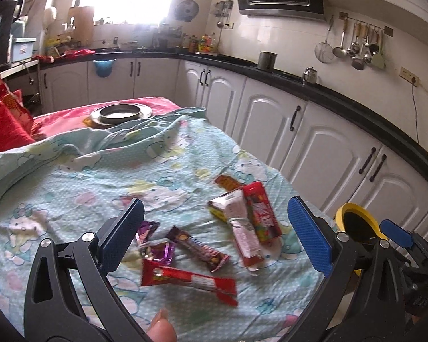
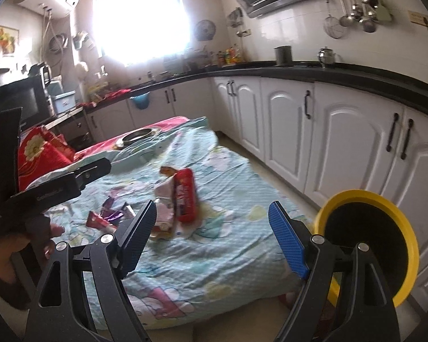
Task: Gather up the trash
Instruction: 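Grasp the red wrapper with the left gripper while the right gripper grasps the white printed carton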
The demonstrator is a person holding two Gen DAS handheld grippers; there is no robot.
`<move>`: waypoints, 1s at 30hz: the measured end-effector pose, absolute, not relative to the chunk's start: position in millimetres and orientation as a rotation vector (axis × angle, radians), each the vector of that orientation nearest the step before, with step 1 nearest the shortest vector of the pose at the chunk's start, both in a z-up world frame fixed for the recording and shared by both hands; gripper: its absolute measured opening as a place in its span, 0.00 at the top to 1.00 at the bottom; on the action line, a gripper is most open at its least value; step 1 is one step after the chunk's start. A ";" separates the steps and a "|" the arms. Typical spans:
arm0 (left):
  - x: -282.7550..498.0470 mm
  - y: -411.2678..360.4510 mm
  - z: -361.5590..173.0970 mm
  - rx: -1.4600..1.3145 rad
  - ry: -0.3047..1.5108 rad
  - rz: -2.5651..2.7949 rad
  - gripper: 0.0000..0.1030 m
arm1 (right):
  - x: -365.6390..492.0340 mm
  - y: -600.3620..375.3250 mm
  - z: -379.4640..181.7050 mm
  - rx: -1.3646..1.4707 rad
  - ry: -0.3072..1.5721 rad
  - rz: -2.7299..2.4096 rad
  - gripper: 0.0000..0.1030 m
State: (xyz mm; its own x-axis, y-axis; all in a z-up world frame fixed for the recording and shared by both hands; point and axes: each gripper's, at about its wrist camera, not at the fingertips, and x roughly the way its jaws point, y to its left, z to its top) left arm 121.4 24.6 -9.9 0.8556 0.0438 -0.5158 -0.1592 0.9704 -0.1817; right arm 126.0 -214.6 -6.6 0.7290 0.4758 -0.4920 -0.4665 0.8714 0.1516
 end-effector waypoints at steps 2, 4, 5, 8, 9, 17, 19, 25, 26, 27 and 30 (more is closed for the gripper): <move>119.1 31.9 -12.3 -0.224 0.540 0.123 0.10 | 127.4 -205.5 -8.6 0.010 0.554 0.533 0.24; 118.2 40.1 -14.9 -0.235 0.551 0.134 0.10 | 131.0 -196.1 -12.3 0.003 0.568 0.552 0.24; 117.8 44.5 -16.3 -0.242 0.556 0.140 0.10 | 132.7 -191.7 -14.4 -0.002 0.575 0.560 0.24; 115.7 57.8 -20.7 -0.253 0.569 0.160 0.10 | 138.1 -180.7 -21.2 -0.011 0.599 0.578 0.24; 115.4 63.4 -23.1 -0.260 0.577 0.165 0.10 | 140.4 -177.0 -22.9 -0.012 0.608 0.584 0.24; 111.1 101.2 -43.2 -0.379 0.649 0.167 0.10 | 159.0 -145.0 -45.0 -0.021 0.694 0.632 0.33; 110.2 107.9 -47.9 -0.412 0.664 0.160 0.14 | 163.1 -136.9 -50.2 -0.019 0.712 0.644 0.35; 110.4 121.5 -63.4 -0.525 0.737 0.100 0.24 | 177.3 -118.8 -67.7 0.001 0.783 0.664 0.42; 110.2 122.7 -66.7 -0.543 0.750 0.093 0.24 | 179.0 -116.8 -69.8 0.004 0.792 0.666 0.43; 110.4 123.2 -69.6 -0.555 0.762 0.088 0.26 | 180.8 -114.1 -72.1 0.005 0.802 0.671 0.44; 110.1 123.0 -78.8 -0.594 0.794 0.063 0.28 | 186.0 -107.6 -79.5 0.006 0.832 0.681 0.48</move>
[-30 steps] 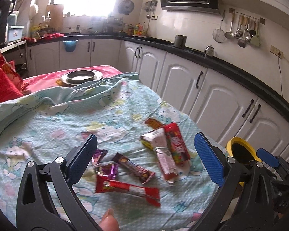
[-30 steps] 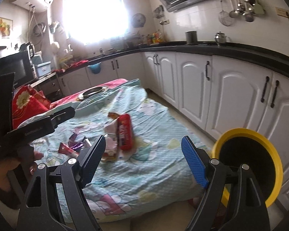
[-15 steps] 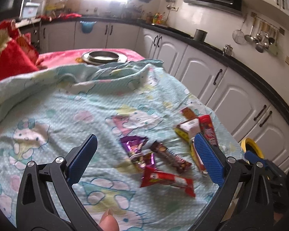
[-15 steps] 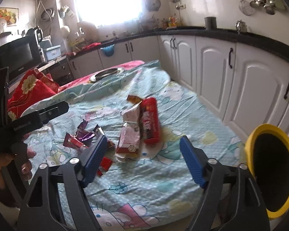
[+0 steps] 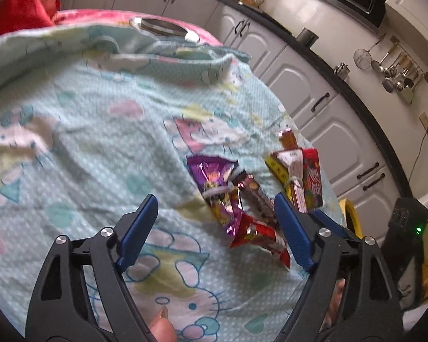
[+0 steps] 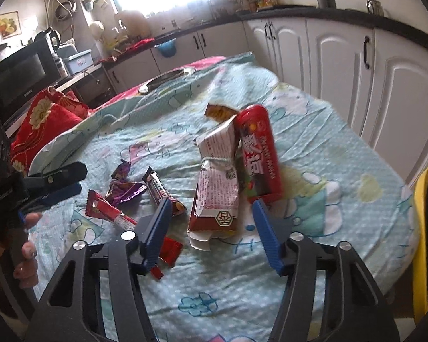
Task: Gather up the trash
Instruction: 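Grasp the red wrapper with the left gripper while the right gripper grasps the white printed carton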
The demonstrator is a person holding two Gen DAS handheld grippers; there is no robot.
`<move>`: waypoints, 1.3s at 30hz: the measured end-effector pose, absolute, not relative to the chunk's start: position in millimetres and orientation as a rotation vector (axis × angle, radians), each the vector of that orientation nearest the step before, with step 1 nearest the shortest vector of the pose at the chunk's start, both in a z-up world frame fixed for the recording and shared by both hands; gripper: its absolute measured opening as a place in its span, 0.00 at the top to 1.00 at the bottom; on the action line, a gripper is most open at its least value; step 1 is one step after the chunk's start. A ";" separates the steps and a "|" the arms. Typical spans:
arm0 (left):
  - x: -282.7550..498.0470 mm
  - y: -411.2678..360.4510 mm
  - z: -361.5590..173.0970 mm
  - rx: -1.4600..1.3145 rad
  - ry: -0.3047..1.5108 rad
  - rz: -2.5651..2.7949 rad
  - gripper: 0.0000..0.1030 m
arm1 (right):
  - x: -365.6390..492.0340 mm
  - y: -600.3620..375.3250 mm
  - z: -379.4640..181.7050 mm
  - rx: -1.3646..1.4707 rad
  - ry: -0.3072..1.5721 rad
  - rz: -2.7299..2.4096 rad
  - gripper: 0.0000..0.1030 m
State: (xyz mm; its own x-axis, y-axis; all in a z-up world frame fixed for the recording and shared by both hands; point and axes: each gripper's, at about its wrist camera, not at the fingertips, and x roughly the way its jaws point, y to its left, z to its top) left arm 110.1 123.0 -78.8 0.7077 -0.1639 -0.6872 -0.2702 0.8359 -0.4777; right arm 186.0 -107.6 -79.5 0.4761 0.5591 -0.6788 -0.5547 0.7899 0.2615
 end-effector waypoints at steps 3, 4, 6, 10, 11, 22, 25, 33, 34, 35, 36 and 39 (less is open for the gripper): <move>111.3 121.8 -86.8 -0.643 0.825 0.027 0.29 | 190.9 -103.4 -85.7 0.010 0.854 0.682 0.50; 112.0 121.9 -88.7 -0.654 0.831 0.022 0.30 | 192.0 -102.4 -87.4 0.012 0.860 0.682 0.51; 112.7 120.6 -91.8 -0.664 0.841 0.014 0.36 | 194.2 -99.4 -90.3 0.012 0.868 0.682 0.53; 113.6 117.9 -96.1 -0.668 0.857 -0.004 0.41 | 198.1 -95.8 -94.1 0.005 0.874 0.677 0.56; 113.8 116.9 -97.0 -0.670 0.860 -0.008 0.44 | 199.1 -95.4 -95.3 0.004 0.875 0.675 0.57; 112.0 108.0 -99.2 -0.676 0.883 -0.077 0.68 | 197.2 -97.0 -97.5 -0.017 0.868 0.671 0.64; 109.9 103.5 -98.0 -0.661 0.886 -0.095 0.75 | 194.7 -97.9 -97.4 -0.023 0.866 0.671 0.64; 102.5 91.8 -87.4 -0.585 0.877 -0.136 0.91 | 184.4 -104.8 -95.9 -0.027 0.866 0.678 0.64; 101.9 90.6 -86.0 -0.577 0.875 -0.141 0.93 | 182.7 -106.1 -95.8 -0.028 0.867 0.680 0.64; 101.3 89.2 -84.4 -0.569 0.873 -0.144 0.93 | 180.8 -107.7 -95.8 -0.029 0.868 0.685 0.65; 100.6 87.8 -83.0 -0.561 0.871 -0.148 0.93 | 179.1 -109.3 -95.6 -0.029 0.868 0.687 0.65; 97.5 82.1 -77.8 -0.530 0.863 -0.158 0.93 | 173.8 -114.1 -94.6 -0.030 0.870 0.697 0.65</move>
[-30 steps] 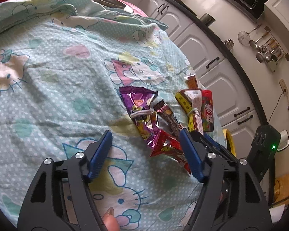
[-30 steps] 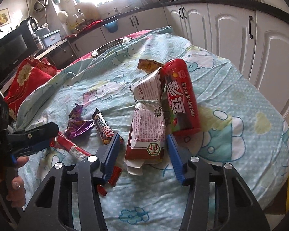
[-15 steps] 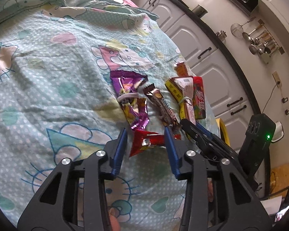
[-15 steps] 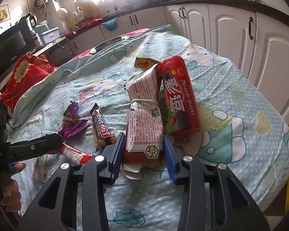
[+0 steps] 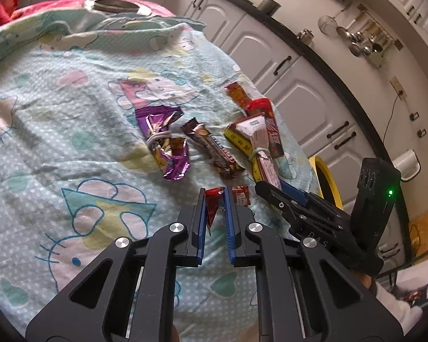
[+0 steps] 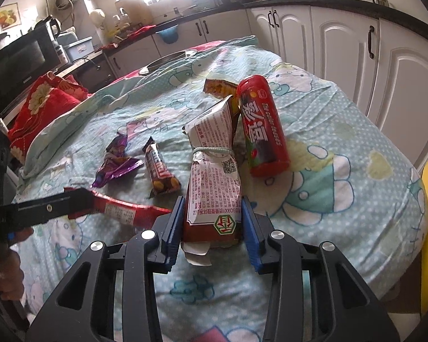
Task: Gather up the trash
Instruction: 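Grasp the red wrapper with the left gripper while the right gripper grasps the white printed carton, then carry the red wrapper and white carton over the yellow bin with both grippers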
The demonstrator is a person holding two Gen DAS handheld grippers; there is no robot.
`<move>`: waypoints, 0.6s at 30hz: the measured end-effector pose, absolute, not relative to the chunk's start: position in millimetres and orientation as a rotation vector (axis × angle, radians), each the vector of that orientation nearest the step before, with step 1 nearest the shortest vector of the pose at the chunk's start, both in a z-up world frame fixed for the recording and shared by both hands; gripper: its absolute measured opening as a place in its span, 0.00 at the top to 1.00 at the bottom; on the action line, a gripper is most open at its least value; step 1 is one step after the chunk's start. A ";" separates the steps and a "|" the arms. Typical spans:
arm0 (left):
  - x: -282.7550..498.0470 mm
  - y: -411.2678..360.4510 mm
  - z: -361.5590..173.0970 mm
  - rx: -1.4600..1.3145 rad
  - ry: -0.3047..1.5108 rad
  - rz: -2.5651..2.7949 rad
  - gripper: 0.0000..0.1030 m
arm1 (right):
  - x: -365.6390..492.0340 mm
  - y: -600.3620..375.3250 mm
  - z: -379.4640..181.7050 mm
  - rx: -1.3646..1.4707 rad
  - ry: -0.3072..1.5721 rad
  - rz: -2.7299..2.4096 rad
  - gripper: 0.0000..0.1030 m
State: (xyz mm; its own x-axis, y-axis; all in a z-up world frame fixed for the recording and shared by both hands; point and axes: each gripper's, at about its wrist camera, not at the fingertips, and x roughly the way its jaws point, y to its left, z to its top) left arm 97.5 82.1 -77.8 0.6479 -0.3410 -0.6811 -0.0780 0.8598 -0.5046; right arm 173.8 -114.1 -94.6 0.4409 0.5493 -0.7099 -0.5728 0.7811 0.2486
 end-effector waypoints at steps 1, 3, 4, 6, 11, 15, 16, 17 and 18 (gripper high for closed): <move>96.1 80.3 -75.3 -0.518 0.858 -0.161 0.93 | 171.5 -117.0 -93.9 -0.029 0.870 0.702 0.65; 94.5 76.8 -71.9 -0.501 0.852 -0.165 0.93 | 167.7 -121.0 -91.8 -0.028 0.867 0.710 0.65; 93.1 74.6 -69.4 -0.490 0.847 -0.167 0.94 | 165.4 -122.8 -90.1 -0.027 0.862 0.717 0.65; 90.8 69.9 -63.0 -0.458 0.832 -0.170 0.94 | 160.8 -127.4 -85.8 -0.026 0.848 0.729 0.65; 86.5 59.8 -47.5 -0.396 0.794 -0.173 0.94 | 153.6 -135.4 -74.7 -0.019 0.824 0.751 0.65; 82.7 54.2 -37.3 -0.367 0.767 -0.177 0.94 | 149.7 -141.7 -65.1 -0.009 0.805 0.760 0.65; 82.5 52.7 -35.1 -0.362 0.761 -0.178 0.94 | 148.2 -143.4 -61.3 -0.003 0.797 0.760 0.65; 83.3 51.1 -33.1 -0.358 0.757 -0.180 0.94 | 147.5 -145.9 -58.8 0.002 0.791 0.762 0.65; 83.6 49.8 -31.7 -0.353 0.752 -0.182 0.94 | 146.9 -149.0 -55.8 0.005 0.785 0.762 0.65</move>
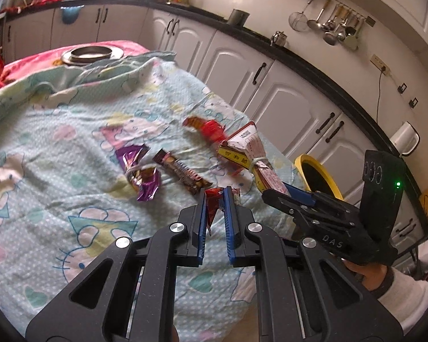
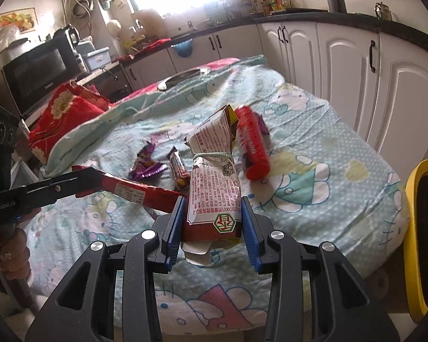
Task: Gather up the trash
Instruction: 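Carry the red wrapper and white carton over the yellow bin with both grippers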
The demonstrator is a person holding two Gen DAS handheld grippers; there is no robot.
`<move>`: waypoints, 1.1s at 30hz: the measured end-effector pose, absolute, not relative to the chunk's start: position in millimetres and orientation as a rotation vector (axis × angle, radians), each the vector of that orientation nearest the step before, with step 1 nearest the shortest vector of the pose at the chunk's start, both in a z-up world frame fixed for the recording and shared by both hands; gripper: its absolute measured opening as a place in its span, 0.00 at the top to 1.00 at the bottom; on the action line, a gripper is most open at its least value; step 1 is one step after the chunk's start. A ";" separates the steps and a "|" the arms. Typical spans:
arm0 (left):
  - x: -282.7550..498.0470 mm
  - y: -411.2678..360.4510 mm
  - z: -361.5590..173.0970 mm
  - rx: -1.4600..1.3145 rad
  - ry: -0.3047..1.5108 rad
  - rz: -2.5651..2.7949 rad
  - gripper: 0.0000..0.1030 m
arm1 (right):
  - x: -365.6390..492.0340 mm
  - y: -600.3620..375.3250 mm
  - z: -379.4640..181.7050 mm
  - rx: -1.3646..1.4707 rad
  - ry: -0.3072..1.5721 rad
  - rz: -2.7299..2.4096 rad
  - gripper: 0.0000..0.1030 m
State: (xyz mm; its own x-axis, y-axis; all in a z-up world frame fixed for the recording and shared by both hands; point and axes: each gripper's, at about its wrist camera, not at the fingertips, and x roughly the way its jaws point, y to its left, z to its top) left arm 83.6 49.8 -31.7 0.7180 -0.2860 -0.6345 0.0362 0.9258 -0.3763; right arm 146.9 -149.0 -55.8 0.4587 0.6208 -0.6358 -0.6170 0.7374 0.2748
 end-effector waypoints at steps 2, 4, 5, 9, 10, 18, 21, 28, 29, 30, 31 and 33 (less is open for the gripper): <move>85.4 44.9 -27.7 -0.340 0.743 -0.187 0.94 | 145.5 -155.4 -49.5 0.011 0.771 0.757 0.65; 88.3 40.1 -23.6 -0.335 0.734 -0.197 0.94 | 146.1 -161.7 -44.7 0.019 0.761 0.752 0.65; 89.7 37.3 -21.7 -0.331 0.729 -0.200 0.94 | 146.2 -165.5 -41.9 0.023 0.752 0.746 0.65; 95.7 23.2 -12.7 -0.305 0.704 -0.215 0.94 | 148.5 -179.3 -33.2 0.039 0.727 0.721 0.65; 97.8 18.1 -9.9 -0.295 0.696 -0.220 0.94 | 148.8 -182.1 -31.4 0.042 0.721 0.715 0.65; 112.5 -11.4 1.4 -0.239 0.666 -0.258 0.94 | 155.1 -220.1 -17.2 0.087 0.674 0.648 0.65; 117.9 -24.3 4.5 -0.218 0.660 -0.275 0.94 | 157.7 -233.5 -14.4 0.103 0.663 0.624 0.65; 128.9 -50.1 10.6 -0.187 0.646 -0.311 0.94 | 163.1 -268.3 -9.3 0.148 0.639 0.558 0.65; 130.6 -53.4 11.6 -0.182 0.645 -0.317 0.94 | 164.2 -274.4 -8.8 0.157 0.635 0.546 0.65; 132.2 -57.1 12.4 -0.176 0.642 -0.322 0.94 | 164.6 -278.7 -8.4 0.163 0.632 0.537 0.65; 134.2 -61.4 13.3 -0.170 0.639 -0.328 0.94 | 165.5 -284.8 -7.8 0.171 0.628 0.524 0.65; 137.4 -67.9 14.6 -0.164 0.638 -0.339 0.94 | 166.3 -293.9 -6.6 0.182 0.623 0.508 0.65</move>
